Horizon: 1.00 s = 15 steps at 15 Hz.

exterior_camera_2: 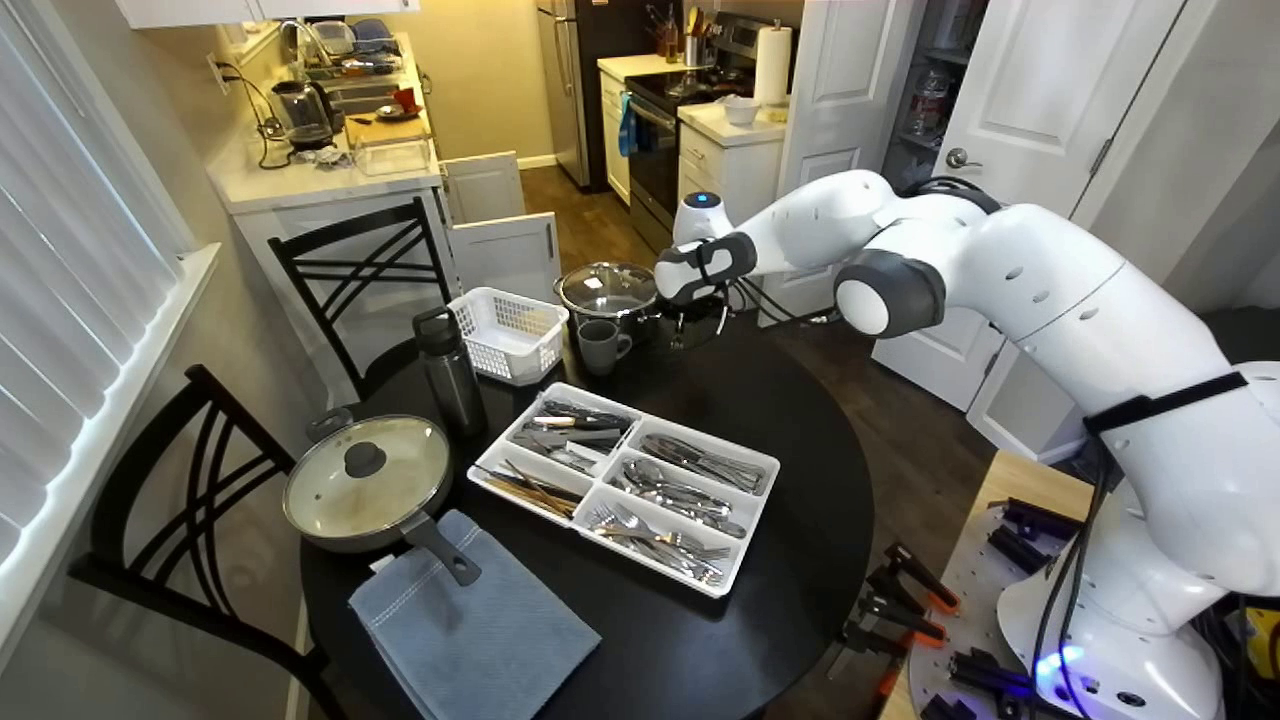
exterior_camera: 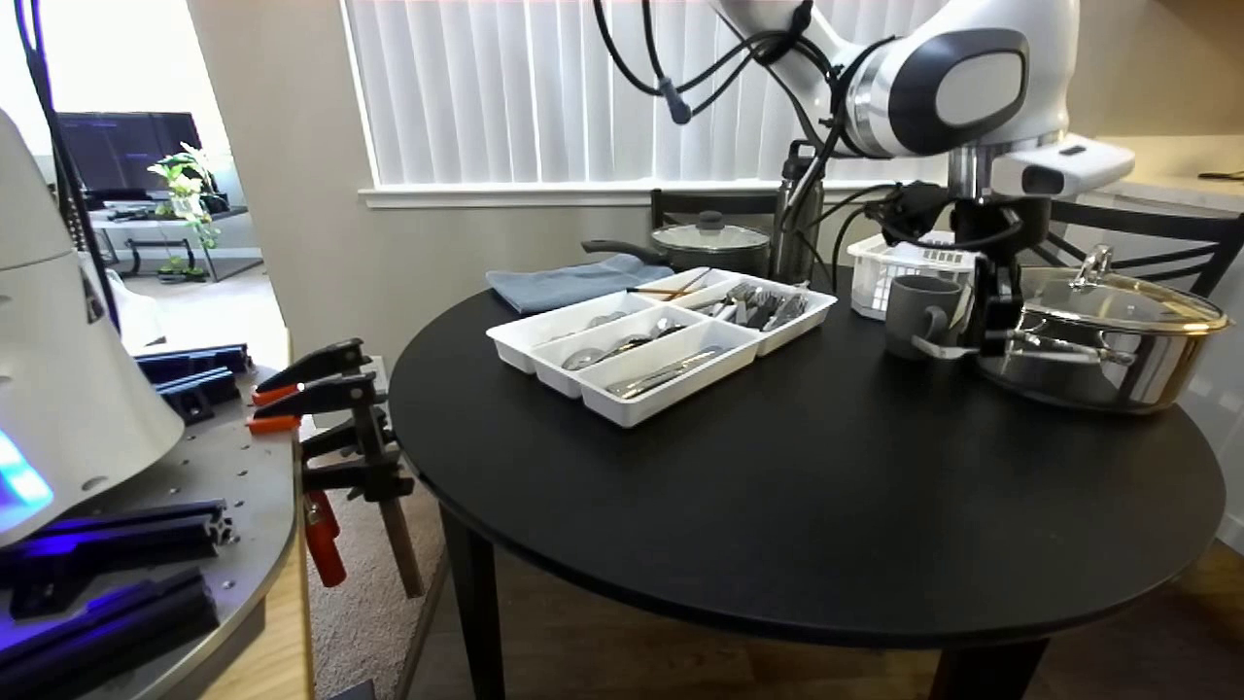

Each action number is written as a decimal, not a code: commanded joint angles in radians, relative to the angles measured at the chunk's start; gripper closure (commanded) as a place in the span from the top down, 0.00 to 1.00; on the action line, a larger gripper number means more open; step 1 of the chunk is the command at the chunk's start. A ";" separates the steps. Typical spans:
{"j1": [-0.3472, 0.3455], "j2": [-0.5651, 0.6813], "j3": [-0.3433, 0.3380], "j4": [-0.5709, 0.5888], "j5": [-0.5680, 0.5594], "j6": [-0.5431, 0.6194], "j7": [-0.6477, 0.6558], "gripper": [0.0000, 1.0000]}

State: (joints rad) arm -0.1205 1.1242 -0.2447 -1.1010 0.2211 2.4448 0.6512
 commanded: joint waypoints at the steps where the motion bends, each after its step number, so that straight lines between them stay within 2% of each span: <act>1: 0.041 -0.156 0.031 -0.153 -0.021 0.047 -0.145 0.01; 4: 0.068 -0.235 0.098 -0.247 -0.037 0.055 -0.259 0.01; 10: 0.145 -0.375 0.218 -0.510 -0.071 0.155 -0.436 0.01; 15: 0.170 -0.502 0.316 -0.739 -0.096 0.235 -0.599 0.01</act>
State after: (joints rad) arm 0.0572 0.7521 0.0202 -1.6454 0.1449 2.6237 0.1601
